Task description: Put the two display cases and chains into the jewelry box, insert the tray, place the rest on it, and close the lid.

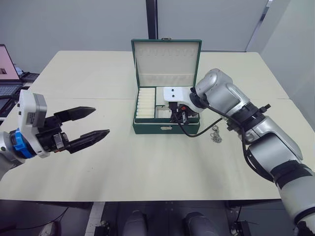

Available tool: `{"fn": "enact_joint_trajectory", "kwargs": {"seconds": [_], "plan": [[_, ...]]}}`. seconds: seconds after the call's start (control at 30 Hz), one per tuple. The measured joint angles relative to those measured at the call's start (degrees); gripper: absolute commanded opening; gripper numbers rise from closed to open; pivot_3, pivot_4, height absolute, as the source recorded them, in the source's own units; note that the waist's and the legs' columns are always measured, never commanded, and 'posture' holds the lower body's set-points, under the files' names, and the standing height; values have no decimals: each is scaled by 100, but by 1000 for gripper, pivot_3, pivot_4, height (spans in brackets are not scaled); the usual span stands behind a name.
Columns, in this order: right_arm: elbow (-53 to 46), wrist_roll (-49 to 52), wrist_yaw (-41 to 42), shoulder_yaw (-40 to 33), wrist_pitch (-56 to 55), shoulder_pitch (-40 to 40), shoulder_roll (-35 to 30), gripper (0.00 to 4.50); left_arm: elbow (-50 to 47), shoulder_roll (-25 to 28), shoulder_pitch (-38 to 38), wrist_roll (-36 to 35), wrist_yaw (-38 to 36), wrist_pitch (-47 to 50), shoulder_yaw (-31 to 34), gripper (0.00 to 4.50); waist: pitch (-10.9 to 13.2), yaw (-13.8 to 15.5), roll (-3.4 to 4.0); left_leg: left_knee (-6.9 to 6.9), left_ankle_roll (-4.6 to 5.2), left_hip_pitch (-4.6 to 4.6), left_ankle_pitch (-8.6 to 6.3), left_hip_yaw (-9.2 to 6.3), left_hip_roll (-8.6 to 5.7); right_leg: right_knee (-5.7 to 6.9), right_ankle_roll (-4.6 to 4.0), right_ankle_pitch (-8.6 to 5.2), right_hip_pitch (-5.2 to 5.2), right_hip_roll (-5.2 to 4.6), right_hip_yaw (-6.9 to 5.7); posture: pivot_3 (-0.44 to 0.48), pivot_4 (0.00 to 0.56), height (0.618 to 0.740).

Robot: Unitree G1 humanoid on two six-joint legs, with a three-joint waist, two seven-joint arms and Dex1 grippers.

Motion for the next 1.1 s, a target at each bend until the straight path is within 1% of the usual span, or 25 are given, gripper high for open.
{"fn": "enact_joint_trajectory", "kwargs": {"seconds": [0.23,0.5,0.9,0.97,1.0,1.1], "plan": [[25,-21,24,-4,242,-27,85,16,-5,-2,49,1,-7,-31,0,4500,0,3,0,-1,1,-1,-1,-1,0,0,0,0,-1,0,-1,0,150,740],[193,-67,-29,-6,262,-32,189,16,-4,-2,58,11,-35,-67,0,4500,0,2,0,-2,2,-1,-1,0,0,-1,0,0,-2,0,0,0,150,740],[263,-79,-32,-46,220,-42,237,16,218,-111,399,227,-386,-487,6,4500,0,0,0,-4,6,0,-3,1,0,-1,0,0,-7,0,1,0,150,740],[267,-83,-25,-47,204,-44,236,594,246,-123,439,262,-416,-549,6,4500,0,1,0,-4,6,-1,-4,1,0,-1,0,0,-8,0,0,0,150,740],[269,-83,-26,-53,186,-51,236,792,257,-125,448,278,-458,-582,6,4500,1,1,0,-5,7,-1,-4,2,0,-1,0,0,-8,0,0,0,150,740],[272,-81,-28,-120,123,-140,235,1589,315,-133,464,324,-524,-712,6,4500,1,1,0,-5,9,0,-5,1,0,-1,0,0,-9,0,0,0,150,740]]}}
